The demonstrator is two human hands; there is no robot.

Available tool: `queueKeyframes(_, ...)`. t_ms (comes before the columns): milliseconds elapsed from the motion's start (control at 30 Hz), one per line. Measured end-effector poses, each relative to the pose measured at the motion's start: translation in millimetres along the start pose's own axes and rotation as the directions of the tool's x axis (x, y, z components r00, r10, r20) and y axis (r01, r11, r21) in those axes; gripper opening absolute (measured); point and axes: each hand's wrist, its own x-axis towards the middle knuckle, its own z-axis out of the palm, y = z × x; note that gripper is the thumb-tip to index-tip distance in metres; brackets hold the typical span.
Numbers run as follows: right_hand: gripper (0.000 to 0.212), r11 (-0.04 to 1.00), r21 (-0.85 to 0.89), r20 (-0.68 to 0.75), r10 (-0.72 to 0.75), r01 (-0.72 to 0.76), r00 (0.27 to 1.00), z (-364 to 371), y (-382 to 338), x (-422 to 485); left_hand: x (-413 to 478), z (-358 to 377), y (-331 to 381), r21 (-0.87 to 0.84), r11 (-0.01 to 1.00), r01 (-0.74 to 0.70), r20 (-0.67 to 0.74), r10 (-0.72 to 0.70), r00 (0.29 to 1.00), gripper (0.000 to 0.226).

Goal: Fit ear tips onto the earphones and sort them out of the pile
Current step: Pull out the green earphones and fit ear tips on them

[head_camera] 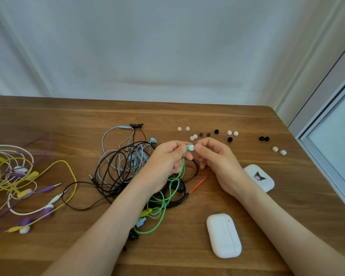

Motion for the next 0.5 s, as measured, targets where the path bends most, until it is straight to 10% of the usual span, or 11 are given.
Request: queueKeyframes(500, 0.039, 0.998, 0.041, 0.068, -0.056, 0.053, 0.996, 2.1, 2.7, 2.4, -3.1, 6.1, 5.8, -0.002, 0.997, -0.077, 0.030, 0.077, 0.997, 0.025)
